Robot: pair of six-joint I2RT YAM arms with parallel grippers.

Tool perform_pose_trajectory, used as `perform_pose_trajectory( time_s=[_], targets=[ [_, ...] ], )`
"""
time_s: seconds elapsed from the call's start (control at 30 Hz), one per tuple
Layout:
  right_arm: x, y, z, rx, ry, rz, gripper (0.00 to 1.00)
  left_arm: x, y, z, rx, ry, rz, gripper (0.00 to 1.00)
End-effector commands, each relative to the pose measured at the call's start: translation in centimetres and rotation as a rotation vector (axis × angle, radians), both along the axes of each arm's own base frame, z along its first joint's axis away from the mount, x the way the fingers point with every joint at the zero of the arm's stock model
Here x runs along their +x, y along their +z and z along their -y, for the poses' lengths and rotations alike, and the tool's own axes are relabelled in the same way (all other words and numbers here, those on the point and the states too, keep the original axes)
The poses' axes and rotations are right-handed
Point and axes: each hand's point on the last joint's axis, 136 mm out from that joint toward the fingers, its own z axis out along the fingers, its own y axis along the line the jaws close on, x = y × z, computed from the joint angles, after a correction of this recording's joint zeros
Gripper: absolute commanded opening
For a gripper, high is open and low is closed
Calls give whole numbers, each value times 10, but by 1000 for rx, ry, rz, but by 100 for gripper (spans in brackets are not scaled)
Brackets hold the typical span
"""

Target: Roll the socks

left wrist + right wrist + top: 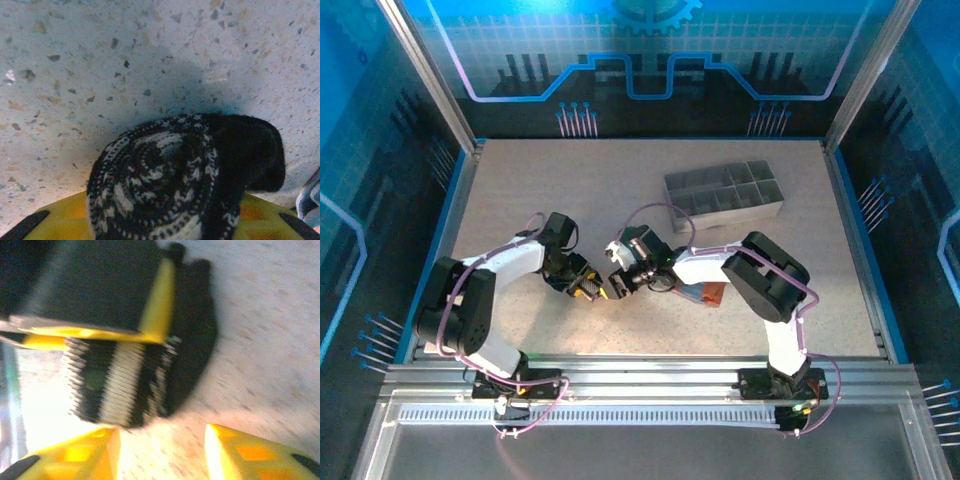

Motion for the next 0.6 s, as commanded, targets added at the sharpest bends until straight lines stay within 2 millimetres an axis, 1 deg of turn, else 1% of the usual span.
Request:
perform_pose_trajectory(
  time_s=[0.0, 0.1, 0.2, 0.33, 0.37, 0.47, 0.57],
  targets=[
    [15, 2, 26, -109, -204, -42, 55, -56, -24, -25, 129, -12, -207, 36],
    [5, 3, 17, -103, -209, -170, 59, -54, -21, -25, 134, -12, -205, 36],
    [-8, 3, 2, -49, -168, -268, 63, -53, -21, -25, 135, -14, -210, 36],
    [-17, 5, -13, 11, -133, -327, 84, -51, -22, -24, 134, -16, -211, 36],
    [-19, 6, -16, 24, -129, -338, 86, -51, -22, -24, 132, -16, -211, 36],
    [-21, 6, -23, 53, -123, -378, 86, -51, -23, -24, 133, -17, -215, 36],
    [-25, 0, -30, 32, -101, -401, 85, -51, -24, -24, 133, -17, -215, 36]
  ],
)
